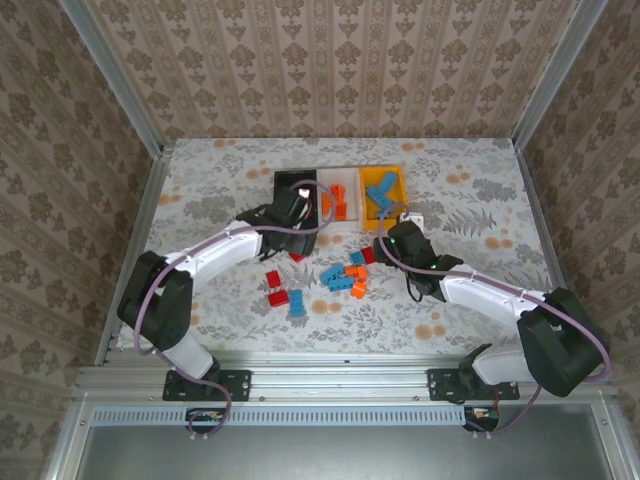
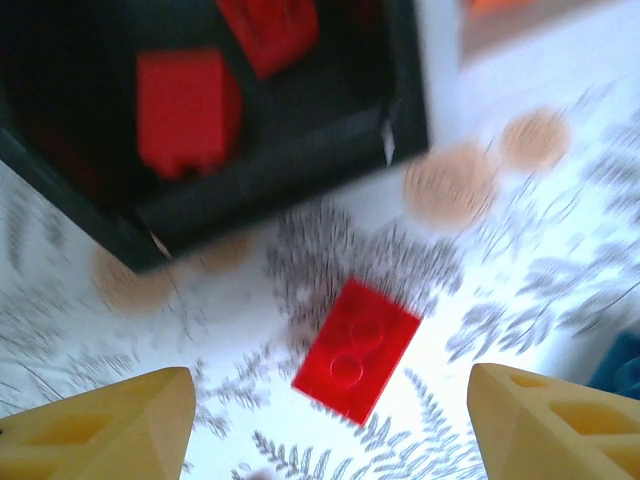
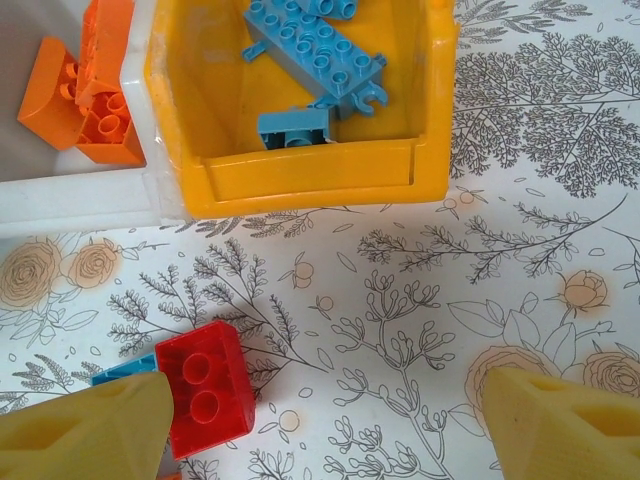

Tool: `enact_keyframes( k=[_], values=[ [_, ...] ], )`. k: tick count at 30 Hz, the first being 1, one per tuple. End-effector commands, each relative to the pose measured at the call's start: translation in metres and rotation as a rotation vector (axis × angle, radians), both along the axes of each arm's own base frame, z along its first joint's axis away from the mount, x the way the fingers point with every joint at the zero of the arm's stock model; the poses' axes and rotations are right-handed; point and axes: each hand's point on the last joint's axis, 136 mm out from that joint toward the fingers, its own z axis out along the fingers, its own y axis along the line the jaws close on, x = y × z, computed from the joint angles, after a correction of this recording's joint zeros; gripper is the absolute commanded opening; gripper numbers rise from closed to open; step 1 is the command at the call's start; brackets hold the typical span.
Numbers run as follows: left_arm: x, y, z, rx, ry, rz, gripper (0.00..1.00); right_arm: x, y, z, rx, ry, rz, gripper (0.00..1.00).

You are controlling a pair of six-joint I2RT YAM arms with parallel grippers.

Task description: Sort the legos into containers by color

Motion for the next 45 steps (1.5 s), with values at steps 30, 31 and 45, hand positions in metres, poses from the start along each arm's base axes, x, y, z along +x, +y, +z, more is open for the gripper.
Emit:
enact_keyframes(
  k=[30,31,45],
  values=[
    [0.002,-0.021,-0.050,0.119,-0.035,-0.099,0.33,0.000,0.002,0.005,0.001,-0.003,0.006,0.83],
    [0.002,-0.021,-0.046,0.116,-0.039,-0.092,0.32,0.000,0.002,0.005,0.000,-0.003,0.005,0.83],
    [0.120,0.007,0.065,0.021,-0.122,0.215,0.22,0.001,0.000,0.004,-0.009,-0.002,-0.002,0.82]
  ],
)
